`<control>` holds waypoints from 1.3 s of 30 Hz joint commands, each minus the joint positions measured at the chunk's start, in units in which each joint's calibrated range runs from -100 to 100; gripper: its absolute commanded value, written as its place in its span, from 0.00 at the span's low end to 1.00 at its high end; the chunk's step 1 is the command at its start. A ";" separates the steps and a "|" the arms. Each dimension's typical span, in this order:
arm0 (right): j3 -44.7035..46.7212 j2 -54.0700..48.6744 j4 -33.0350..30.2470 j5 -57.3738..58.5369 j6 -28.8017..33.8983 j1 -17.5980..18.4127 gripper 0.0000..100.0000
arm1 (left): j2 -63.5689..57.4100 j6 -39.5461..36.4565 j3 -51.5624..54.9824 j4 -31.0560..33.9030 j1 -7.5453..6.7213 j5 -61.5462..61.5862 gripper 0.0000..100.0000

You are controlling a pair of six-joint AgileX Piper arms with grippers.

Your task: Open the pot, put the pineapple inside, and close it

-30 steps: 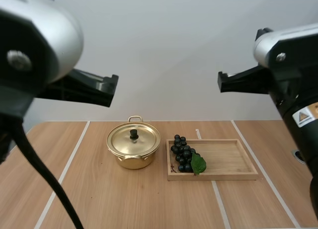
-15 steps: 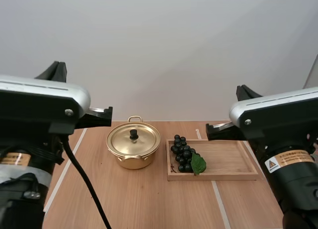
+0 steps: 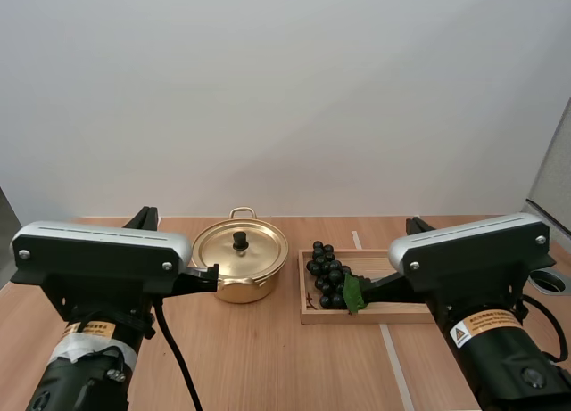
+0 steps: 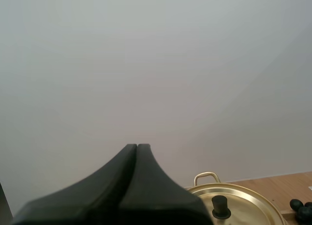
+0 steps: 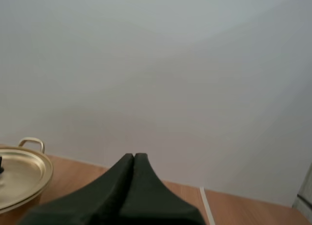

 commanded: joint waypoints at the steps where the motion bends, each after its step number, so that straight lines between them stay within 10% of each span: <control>1: 1.30 -0.43 0.10 6.60 -0.62 -0.28 0.00 | -0.18 -1.55 2.21 -1.04 -0.18 1.85 0.00; 17: 4.48 -0.43 7.77 10.64 -0.62 -1.48 0.00 | -0.18 -3.72 4.75 -5.16 0.13 6.66 0.00; 25: 4.48 -0.43 1.93 12.96 -0.62 -1.56 0.00 | -0.18 0.07 4.75 19.31 0.22 22.55 0.00; 39: 4.48 -0.43 4.63 25.83 -0.62 -1.70 0.00 | -0.18 -22.71 4.75 19.10 0.89 27.85 0.00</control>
